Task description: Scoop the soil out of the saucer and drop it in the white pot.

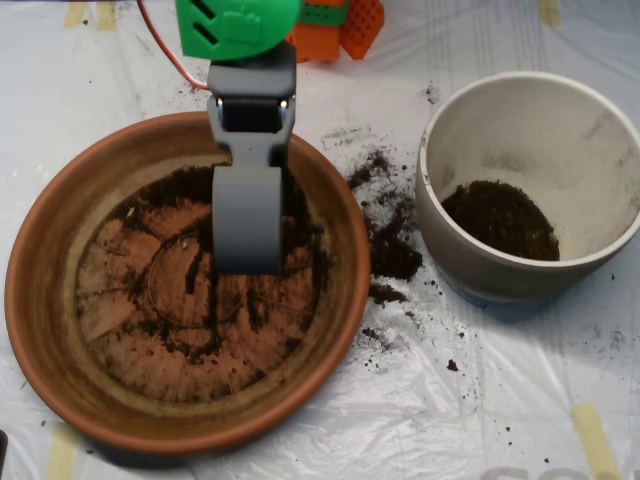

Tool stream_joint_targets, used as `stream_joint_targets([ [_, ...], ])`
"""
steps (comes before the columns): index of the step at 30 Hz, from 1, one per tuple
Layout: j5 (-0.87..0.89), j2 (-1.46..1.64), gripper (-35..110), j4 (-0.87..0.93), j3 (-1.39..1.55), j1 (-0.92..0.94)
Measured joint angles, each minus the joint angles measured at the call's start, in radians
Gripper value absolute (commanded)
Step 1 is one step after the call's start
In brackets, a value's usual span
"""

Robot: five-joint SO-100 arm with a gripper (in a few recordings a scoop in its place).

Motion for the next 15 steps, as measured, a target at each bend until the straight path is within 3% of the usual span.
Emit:
stream_joint_targets([
  [8,-0.038,-0.209,56,-0.074,0.04,0.094],
  [15,-0.043,-0.506,59,-0.028,-0.153,0.17],
])
